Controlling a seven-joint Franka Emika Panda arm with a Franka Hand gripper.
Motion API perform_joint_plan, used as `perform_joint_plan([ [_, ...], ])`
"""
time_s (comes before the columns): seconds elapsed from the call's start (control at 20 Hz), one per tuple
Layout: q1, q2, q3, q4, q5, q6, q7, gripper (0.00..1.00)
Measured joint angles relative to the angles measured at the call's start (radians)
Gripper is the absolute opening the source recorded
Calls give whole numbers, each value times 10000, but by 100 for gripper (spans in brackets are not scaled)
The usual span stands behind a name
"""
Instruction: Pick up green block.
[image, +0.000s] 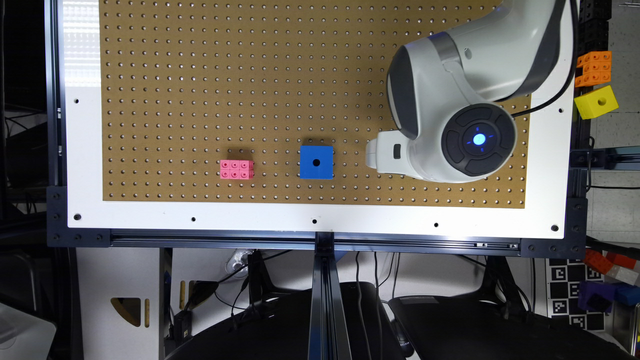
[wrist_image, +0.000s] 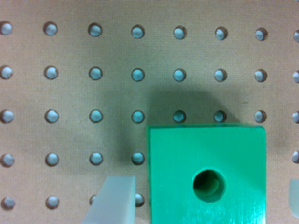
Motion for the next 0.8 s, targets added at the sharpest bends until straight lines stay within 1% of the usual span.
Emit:
perform_joint_plan([
  [0.15, 3, 69, -3, 83, -23, 13, 2, 100],
  [0.2, -4, 77, -1, 90, -28, 15, 2, 0],
  [0.5, -11, 77, 4, 89, -28, 15, 1, 0],
  [0.8, -7, 65, -22, 87, -86, -53, 2, 0],
])
